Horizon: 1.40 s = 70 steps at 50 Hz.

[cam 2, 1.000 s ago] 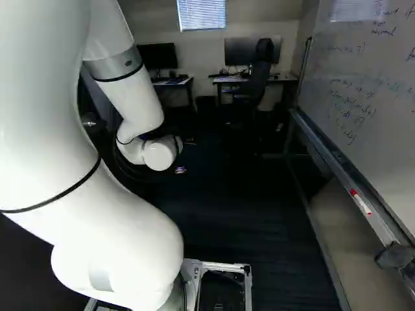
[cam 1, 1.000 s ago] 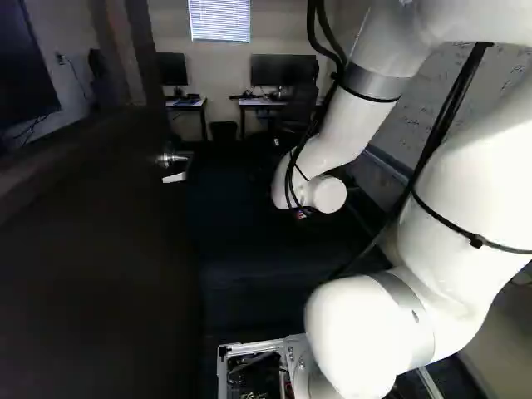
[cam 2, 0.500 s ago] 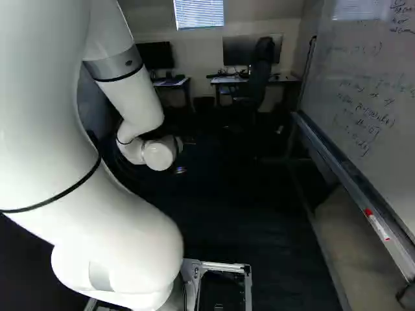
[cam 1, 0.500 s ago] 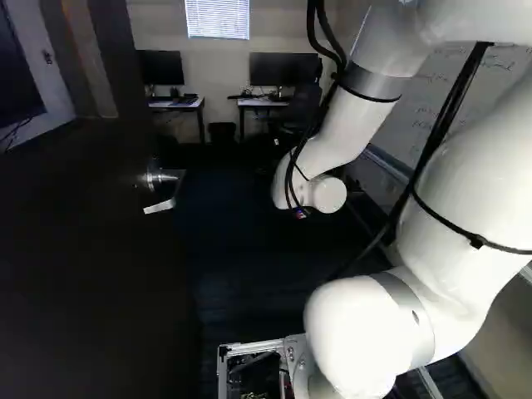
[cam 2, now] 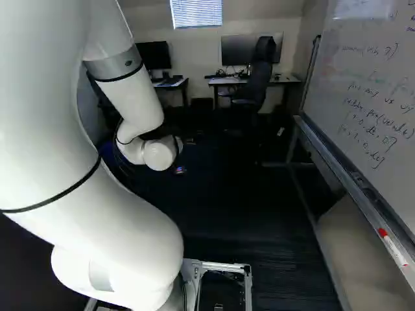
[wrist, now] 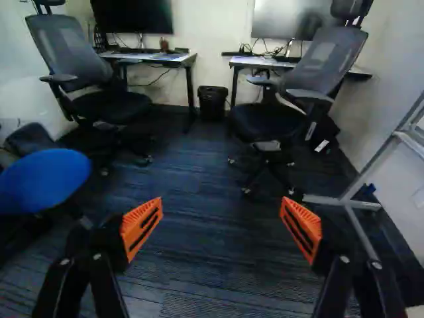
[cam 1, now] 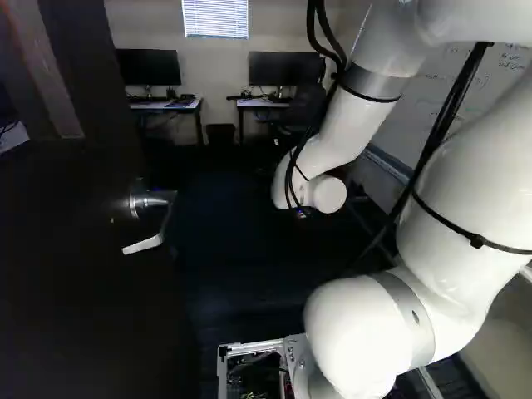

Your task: Open the door and move inside

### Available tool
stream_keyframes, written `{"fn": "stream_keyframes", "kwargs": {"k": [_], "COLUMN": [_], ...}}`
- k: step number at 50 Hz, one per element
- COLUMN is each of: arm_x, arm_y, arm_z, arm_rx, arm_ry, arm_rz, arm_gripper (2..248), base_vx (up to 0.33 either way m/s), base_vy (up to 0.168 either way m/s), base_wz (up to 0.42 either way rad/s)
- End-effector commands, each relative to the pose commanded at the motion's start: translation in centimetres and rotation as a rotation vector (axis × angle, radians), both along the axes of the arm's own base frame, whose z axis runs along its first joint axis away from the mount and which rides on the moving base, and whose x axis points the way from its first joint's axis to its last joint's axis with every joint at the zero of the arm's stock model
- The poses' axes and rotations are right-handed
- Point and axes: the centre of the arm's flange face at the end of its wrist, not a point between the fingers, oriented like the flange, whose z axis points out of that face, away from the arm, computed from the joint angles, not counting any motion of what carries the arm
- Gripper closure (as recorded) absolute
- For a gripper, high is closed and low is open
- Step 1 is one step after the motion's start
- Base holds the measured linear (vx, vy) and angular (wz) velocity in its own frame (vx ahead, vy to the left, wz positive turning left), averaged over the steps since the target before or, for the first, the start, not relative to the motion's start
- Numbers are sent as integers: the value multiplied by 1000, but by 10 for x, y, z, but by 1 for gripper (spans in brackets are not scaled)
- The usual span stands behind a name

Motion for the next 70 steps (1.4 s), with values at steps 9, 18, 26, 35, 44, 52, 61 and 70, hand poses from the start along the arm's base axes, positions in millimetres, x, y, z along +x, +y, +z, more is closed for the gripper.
{"fn": "stream_keyframes", "kwargs": {"k": [9,18,26,35,44,52,61,70], "arm_x": [0,0,0,-1,-4,-11,-21,-34], "arm_y": [0,0,0,0,-1,-3,-7,-11], "arm_z": [0,0,0,0,0,0,-1,-2], "arm_rx": [0,0,0,0,1,3,6,11], "arm_ry": [0,0,0,0,0,1,1,2], "arm_rz": [0,0,0,-1,-6,-15,-30,-50], "arm_gripper": [3,3,3,3,3,3,3,3], "base_vx": [75,-2,0,0,0,0,0,0], "base_vy": [2,0,0,0,0,0,0,0], "base_wz": [-7,0,0,0,0,0,0,0]}}
